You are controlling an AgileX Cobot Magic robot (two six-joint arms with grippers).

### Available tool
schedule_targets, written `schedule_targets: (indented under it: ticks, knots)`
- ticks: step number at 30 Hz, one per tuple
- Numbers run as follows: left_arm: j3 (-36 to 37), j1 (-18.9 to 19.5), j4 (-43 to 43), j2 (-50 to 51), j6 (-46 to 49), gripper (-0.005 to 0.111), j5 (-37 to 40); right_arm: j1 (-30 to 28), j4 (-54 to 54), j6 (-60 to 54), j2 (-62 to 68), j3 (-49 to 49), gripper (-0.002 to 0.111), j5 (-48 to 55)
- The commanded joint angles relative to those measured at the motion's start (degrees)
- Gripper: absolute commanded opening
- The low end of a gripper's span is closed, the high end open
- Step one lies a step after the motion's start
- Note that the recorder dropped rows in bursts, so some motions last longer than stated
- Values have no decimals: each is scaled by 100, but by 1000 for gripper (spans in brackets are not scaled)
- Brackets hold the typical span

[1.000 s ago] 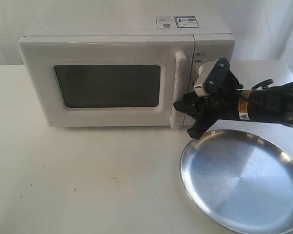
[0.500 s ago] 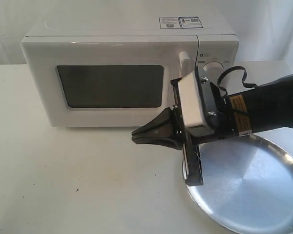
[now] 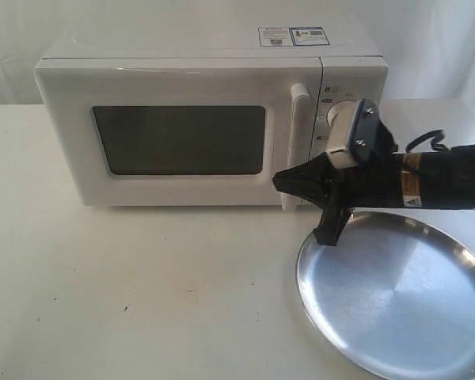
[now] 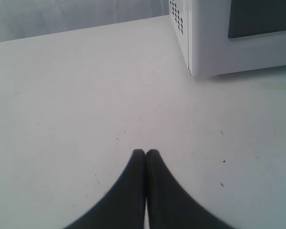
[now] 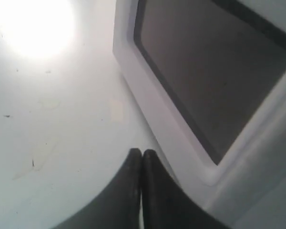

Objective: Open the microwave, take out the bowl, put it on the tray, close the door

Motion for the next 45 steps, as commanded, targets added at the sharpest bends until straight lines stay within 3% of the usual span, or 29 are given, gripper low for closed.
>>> schedule_targets:
  ticks: [1, 7, 13, 20, 22, 29, 38, 45]
  knots:
    - [-6, -5, -11, -12, -36, 0, -1, -540, 52, -124, -15, 237, 0, -566]
    - [-6, -5, -11, -12, -36, 0, -1, -789, 185, -467, -15, 378, 0, -949]
    - [-6, -5, -11, -12, -36, 0, -1, -778, 1184, -985, 259, 378, 2, -851]
    - [-6, -5, -11, -12, -36, 0, -1, -778, 1340, -1026, 603, 227, 40, -909]
    - [-6, -5, -11, -12, -36, 0, -1, -778, 1340, -952, 617, 169, 44, -909]
    - [-6, -5, -11, -12, -36, 0, -1, -766, 1363, -733, 867, -138, 44, -895]
    - [-6, -5, -11, -12, -36, 0, -1, -284, 999, -461, 1362, -684, 44, -1032]
    - [-6, -5, -11, -12, -36, 0, -1, -112, 619, -160, 1414, -782, 33, -1138]
